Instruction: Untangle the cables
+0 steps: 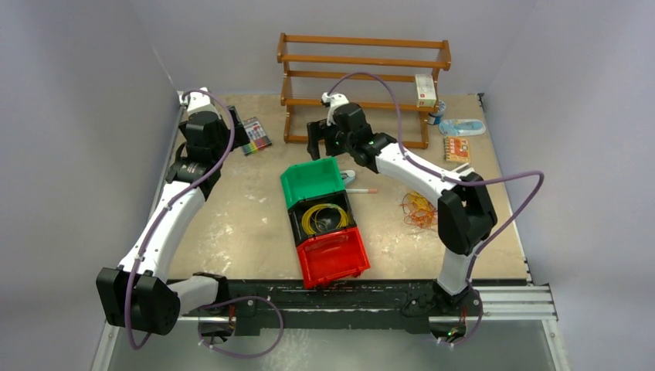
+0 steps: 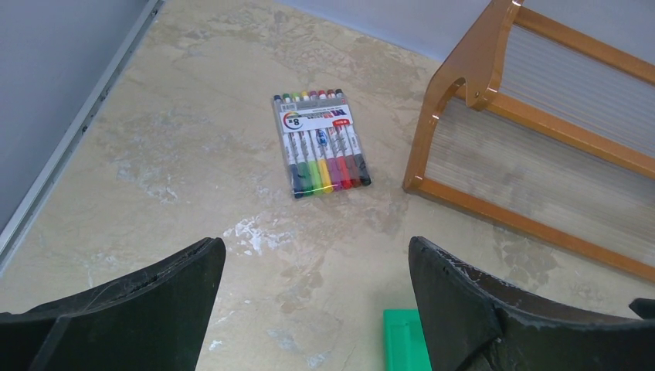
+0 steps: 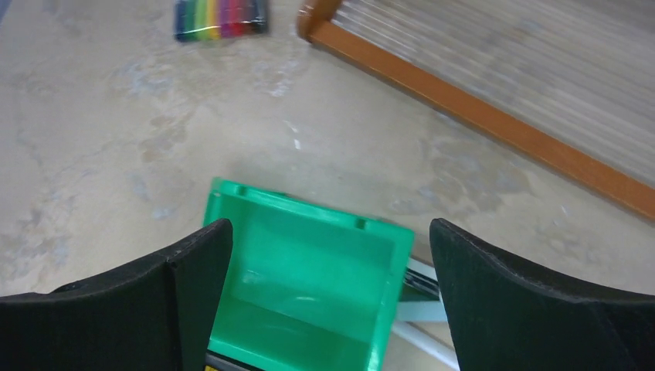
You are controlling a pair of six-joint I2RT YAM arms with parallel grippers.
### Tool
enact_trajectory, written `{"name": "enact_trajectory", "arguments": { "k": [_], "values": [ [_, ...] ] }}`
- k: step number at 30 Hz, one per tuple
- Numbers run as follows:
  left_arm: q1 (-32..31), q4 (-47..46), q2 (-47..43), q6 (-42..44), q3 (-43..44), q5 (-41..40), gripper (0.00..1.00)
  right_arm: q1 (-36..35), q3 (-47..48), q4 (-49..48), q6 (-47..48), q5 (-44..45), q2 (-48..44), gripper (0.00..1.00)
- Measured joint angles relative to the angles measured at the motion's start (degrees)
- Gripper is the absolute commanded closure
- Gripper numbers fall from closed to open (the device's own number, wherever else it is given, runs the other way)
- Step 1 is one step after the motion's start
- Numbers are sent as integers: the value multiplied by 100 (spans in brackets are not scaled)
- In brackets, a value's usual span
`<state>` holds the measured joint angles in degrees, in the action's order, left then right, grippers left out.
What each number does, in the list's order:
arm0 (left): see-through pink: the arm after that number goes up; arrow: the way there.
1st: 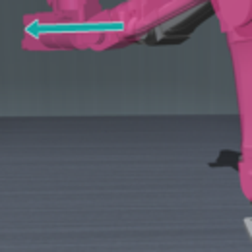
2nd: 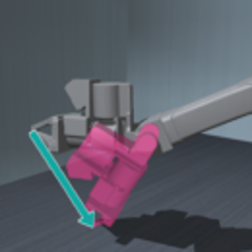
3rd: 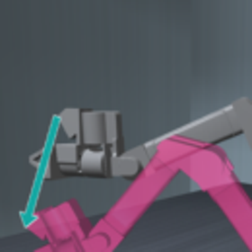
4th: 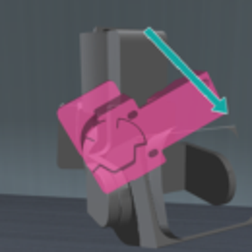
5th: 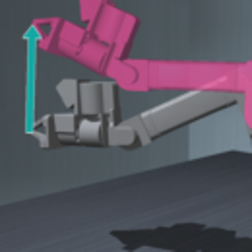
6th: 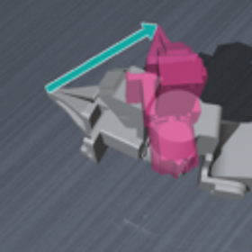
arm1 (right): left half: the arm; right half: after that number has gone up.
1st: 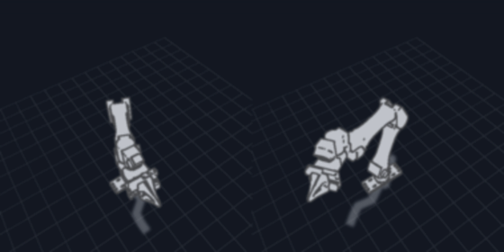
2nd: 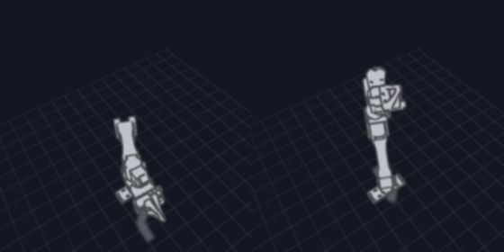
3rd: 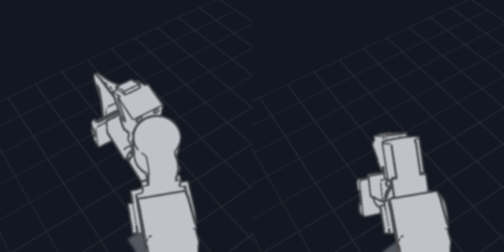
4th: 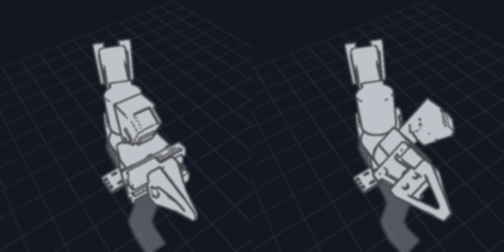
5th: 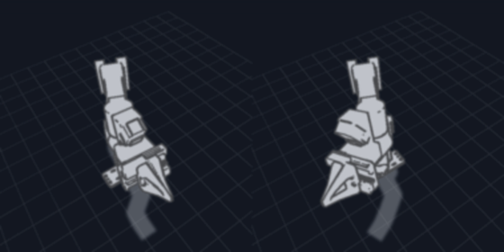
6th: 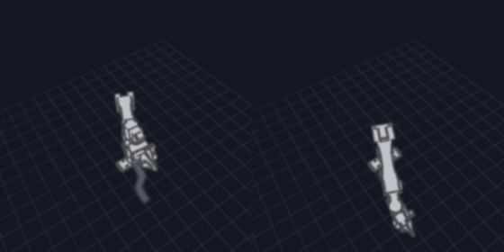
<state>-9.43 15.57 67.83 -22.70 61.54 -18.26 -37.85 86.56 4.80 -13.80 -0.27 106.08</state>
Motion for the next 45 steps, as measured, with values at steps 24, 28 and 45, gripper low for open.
{"name": "enact_trajectory", "arguments": {
  "k": [24,28,45],
  "values": [
    [2,4,-24,2,0,-22,12,59,868,-219,94,-1495,1412,9],
    [2,9,-26,2,0,-48,12,35,811,-372,243,-1357,1279,4],
    [4,15,-22,-22,-4,155,12,-483,-2715,-304,396,-772,-2820,1]
  ]
}}
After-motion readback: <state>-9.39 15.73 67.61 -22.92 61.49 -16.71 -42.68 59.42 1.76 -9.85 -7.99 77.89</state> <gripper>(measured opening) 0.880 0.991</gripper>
